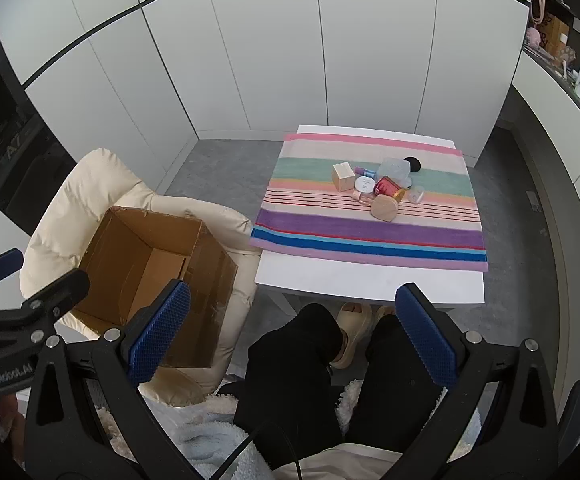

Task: Organize objects
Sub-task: 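Move both tools toward the cosmetics on the striped cloth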

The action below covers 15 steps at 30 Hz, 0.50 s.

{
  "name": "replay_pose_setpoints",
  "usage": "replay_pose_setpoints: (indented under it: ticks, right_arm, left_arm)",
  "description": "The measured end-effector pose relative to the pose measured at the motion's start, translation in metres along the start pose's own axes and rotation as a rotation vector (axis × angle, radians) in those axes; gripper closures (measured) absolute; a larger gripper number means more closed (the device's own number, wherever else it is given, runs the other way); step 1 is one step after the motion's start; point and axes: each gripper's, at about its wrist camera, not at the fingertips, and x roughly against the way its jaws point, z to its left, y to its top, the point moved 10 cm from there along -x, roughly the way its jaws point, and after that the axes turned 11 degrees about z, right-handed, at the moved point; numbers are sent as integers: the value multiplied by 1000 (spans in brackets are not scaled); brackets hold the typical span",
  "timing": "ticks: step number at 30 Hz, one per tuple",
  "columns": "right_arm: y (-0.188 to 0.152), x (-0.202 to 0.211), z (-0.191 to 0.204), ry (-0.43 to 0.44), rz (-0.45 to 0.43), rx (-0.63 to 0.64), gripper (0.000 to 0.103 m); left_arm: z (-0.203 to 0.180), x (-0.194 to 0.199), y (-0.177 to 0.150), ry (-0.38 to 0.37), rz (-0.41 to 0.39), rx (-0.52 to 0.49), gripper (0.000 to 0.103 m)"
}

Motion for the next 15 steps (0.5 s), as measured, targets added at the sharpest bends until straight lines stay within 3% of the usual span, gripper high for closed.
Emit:
replay_pose_setpoints:
  ticks: [15]
  right_arm:
    - [-1, -1, 1, 6, -2, 9, 0]
  left_arm:
    - [-6, 3, 2, -25, -6, 5, 0]
